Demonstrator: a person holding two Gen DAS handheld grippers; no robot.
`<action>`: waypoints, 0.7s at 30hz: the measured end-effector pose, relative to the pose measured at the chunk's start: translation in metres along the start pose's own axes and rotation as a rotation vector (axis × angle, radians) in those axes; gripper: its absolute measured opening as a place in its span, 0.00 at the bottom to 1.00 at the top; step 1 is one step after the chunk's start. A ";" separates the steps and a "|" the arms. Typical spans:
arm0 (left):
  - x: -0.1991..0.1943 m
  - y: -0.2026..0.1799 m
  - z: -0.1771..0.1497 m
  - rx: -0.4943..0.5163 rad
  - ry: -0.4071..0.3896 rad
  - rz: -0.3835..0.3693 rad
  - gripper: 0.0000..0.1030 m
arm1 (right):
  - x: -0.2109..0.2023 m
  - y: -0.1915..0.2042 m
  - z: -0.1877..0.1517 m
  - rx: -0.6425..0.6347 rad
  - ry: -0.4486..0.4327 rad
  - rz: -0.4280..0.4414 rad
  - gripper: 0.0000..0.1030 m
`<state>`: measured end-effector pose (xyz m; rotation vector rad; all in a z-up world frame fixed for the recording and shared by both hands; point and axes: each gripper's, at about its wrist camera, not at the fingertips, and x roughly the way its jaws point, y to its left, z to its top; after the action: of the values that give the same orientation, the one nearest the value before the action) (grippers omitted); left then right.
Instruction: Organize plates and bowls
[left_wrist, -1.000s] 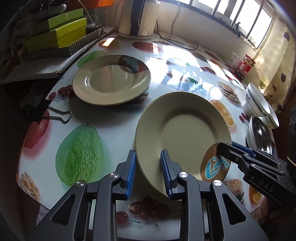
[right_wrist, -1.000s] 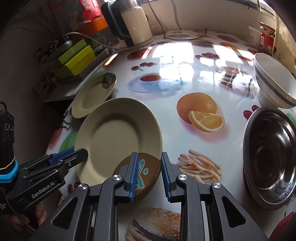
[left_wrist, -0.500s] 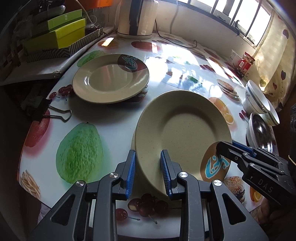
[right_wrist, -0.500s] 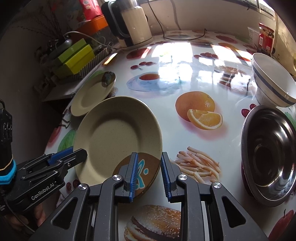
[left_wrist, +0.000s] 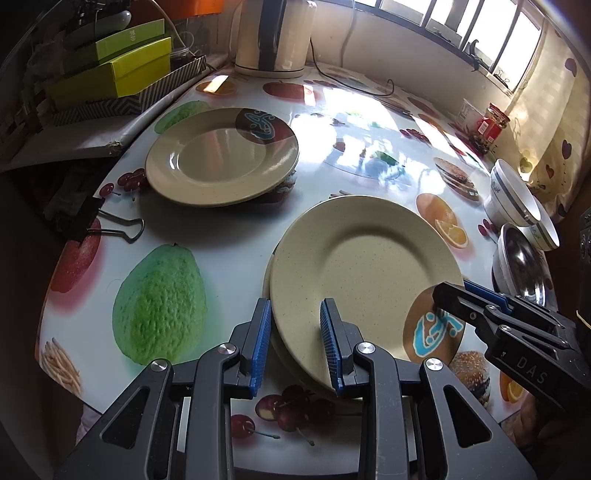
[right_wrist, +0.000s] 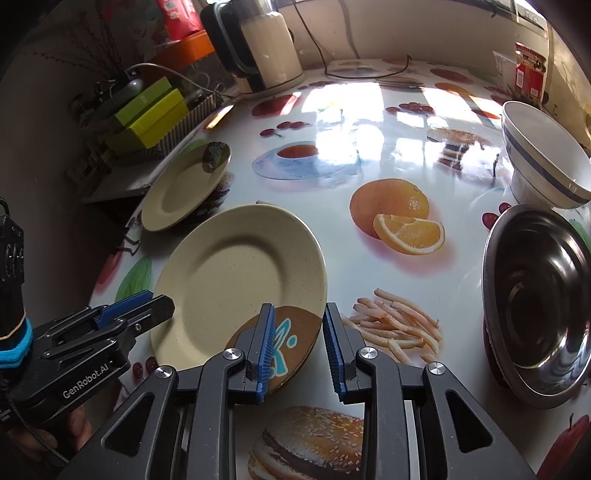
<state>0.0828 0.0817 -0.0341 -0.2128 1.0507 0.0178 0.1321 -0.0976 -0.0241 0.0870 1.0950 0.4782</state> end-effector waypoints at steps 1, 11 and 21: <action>0.000 0.000 0.000 -0.001 -0.001 -0.002 0.27 | 0.000 0.000 0.000 0.000 -0.001 0.000 0.26; -0.005 0.003 0.004 -0.004 -0.020 -0.016 0.28 | -0.006 0.002 0.006 -0.002 -0.031 -0.023 0.36; -0.011 0.023 0.019 -0.034 -0.051 -0.008 0.33 | -0.011 0.010 0.029 -0.029 -0.062 -0.022 0.49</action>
<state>0.0910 0.1083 -0.0197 -0.2468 0.9989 0.0336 0.1504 -0.0885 0.0013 0.0638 1.0273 0.4692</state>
